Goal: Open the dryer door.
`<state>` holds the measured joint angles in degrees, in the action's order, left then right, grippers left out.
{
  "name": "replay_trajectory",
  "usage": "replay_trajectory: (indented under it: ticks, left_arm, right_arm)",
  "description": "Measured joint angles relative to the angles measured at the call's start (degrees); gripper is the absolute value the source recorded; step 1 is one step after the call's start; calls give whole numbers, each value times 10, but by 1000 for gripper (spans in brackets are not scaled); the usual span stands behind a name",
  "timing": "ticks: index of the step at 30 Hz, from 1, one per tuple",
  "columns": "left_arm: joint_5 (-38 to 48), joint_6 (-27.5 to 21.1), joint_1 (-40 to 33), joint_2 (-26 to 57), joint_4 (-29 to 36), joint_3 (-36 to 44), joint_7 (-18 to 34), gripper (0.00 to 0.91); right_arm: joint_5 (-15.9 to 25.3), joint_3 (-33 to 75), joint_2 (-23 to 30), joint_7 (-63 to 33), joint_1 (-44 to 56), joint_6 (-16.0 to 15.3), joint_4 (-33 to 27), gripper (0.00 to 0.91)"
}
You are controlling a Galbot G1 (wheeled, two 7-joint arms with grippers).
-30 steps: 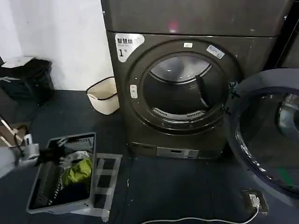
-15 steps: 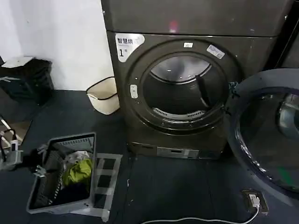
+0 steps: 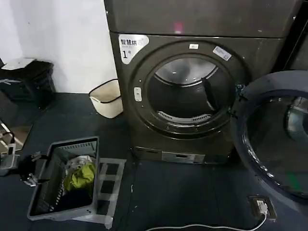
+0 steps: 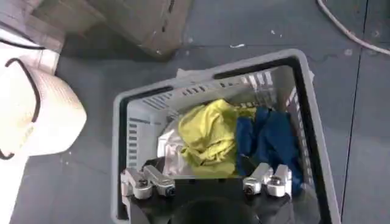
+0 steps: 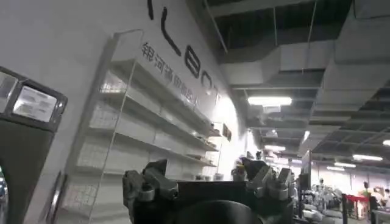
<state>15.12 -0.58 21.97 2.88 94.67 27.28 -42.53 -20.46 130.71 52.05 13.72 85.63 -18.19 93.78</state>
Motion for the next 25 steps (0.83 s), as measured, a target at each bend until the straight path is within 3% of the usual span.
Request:
replay_trajectory:
  ticks: [25]
  left_arm:
    - [-22,22,4,7,5,2,-18,907]
  right_arm:
    - [-1,2,1,-12,1,-10,0,907]
